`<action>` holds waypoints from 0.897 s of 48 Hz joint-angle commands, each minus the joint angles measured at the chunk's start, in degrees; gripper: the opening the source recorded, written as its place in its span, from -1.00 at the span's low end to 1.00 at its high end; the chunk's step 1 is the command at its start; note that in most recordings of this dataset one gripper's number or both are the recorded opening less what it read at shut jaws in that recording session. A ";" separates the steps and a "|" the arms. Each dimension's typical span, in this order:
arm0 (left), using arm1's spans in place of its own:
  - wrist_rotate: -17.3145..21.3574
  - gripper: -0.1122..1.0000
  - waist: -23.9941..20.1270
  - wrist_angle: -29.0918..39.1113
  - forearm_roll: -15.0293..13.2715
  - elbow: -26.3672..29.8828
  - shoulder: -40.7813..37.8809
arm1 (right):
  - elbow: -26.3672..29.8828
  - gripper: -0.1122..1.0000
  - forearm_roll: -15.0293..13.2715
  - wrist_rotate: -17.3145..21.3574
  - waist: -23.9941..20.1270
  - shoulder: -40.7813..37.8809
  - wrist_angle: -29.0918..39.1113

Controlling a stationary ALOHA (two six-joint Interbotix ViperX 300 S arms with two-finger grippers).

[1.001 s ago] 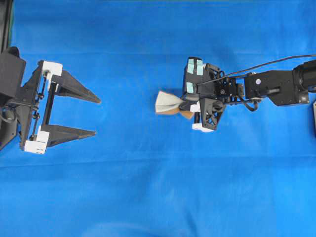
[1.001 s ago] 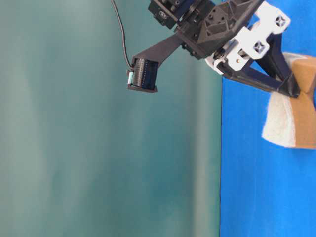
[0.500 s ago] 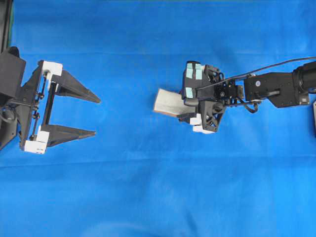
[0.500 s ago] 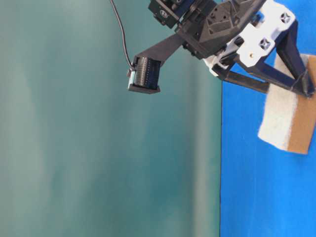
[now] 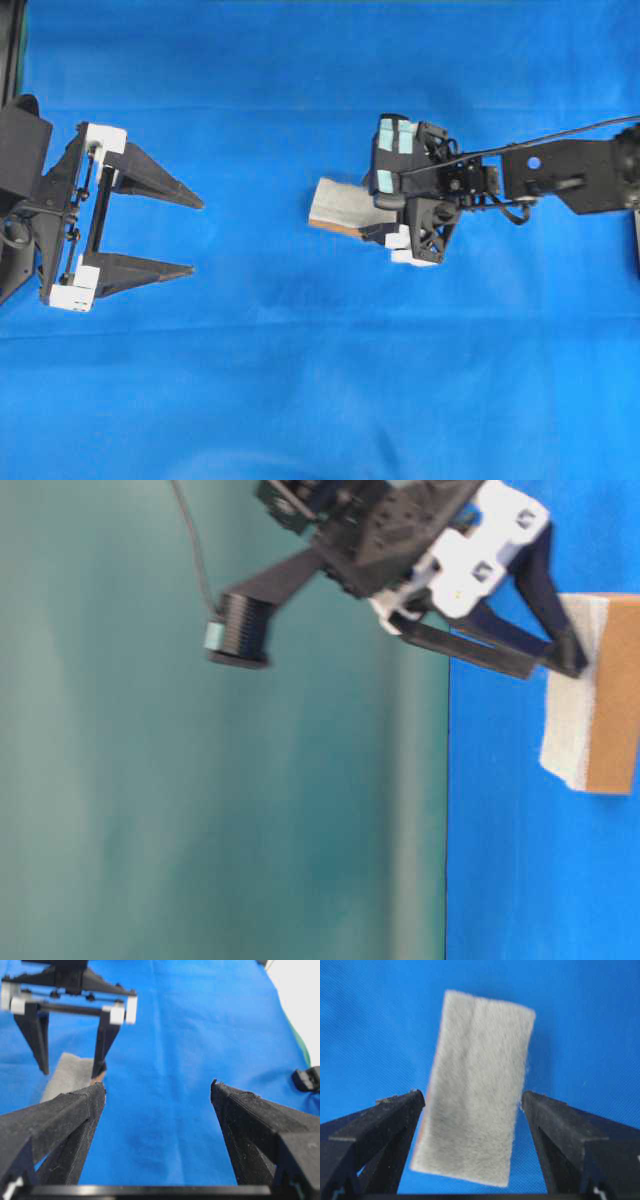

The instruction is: Hand over the sponge with the left arm and wipe it with the right arm.

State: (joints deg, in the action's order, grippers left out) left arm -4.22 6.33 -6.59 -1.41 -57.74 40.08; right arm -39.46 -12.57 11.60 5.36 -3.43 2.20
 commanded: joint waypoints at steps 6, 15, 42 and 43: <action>0.09 0.70 0.18 -0.44 0.09 0.62 0.18 | 1.05 0.53 -0.09 -0.18 -1.58 7.91 3.96; 1.14 0.70 0.18 -0.26 0.18 0.70 0.18 | 0.97 0.53 -0.18 -0.18 -3.25 14.59 7.21; 1.23 0.70 0.18 -0.35 0.09 0.62 0.18 | -1.41 0.53 -0.09 0.35 -5.36 25.66 9.58; 1.23 0.70 0.09 -0.35 0.09 0.70 0.09 | -1.41 0.53 -0.09 0.35 -5.36 25.58 9.49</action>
State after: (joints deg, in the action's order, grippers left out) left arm -2.99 6.33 -6.59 -1.41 -57.74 40.08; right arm -41.48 -12.57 11.87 0.18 21.45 12.22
